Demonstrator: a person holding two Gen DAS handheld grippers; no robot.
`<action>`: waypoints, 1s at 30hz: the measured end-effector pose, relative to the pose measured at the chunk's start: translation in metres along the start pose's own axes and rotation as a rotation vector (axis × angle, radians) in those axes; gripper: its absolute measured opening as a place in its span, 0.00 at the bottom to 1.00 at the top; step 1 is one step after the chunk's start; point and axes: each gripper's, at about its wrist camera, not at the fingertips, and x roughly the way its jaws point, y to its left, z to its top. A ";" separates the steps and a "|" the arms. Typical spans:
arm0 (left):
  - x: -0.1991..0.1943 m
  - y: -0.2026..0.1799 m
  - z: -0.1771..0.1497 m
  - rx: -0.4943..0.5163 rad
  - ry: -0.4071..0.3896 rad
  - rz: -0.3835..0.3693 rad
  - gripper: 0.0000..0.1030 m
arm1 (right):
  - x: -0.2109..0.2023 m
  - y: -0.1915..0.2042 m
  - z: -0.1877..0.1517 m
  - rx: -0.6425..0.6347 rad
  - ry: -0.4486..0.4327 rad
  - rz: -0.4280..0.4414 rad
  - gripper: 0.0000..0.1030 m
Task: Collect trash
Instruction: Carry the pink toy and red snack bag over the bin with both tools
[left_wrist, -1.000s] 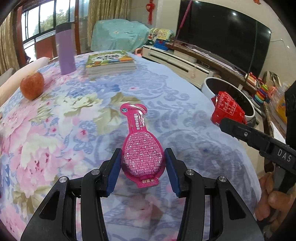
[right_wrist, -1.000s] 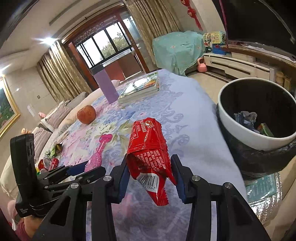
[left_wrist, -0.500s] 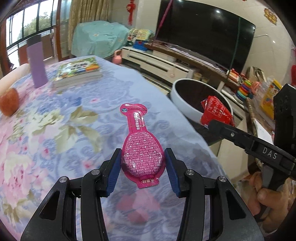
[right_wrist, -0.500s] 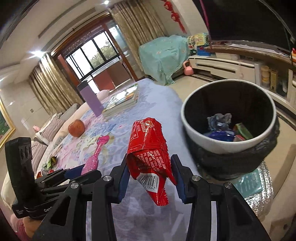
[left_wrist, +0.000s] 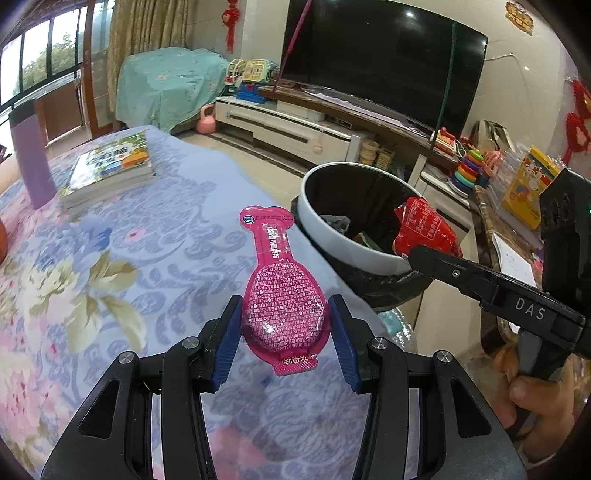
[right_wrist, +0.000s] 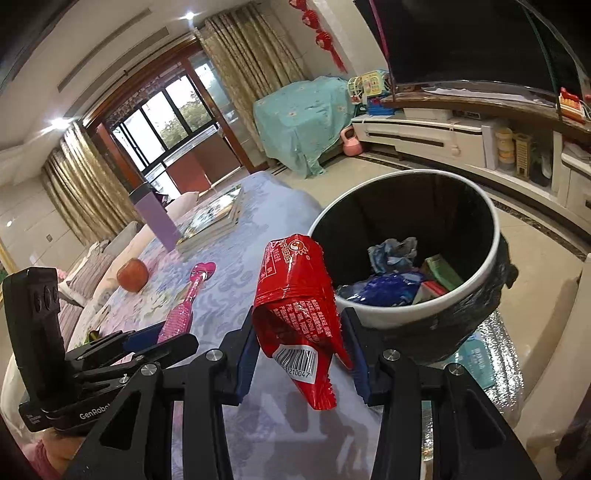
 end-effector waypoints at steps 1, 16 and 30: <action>0.001 -0.001 0.002 0.004 0.000 -0.002 0.44 | 0.000 -0.002 0.001 0.002 0.001 -0.003 0.42; 0.024 -0.030 0.027 0.057 0.003 -0.027 0.44 | 0.002 -0.026 0.023 0.014 0.006 -0.046 0.42; 0.045 -0.053 0.050 0.101 0.015 -0.037 0.44 | 0.005 -0.051 0.042 0.042 0.018 -0.060 0.43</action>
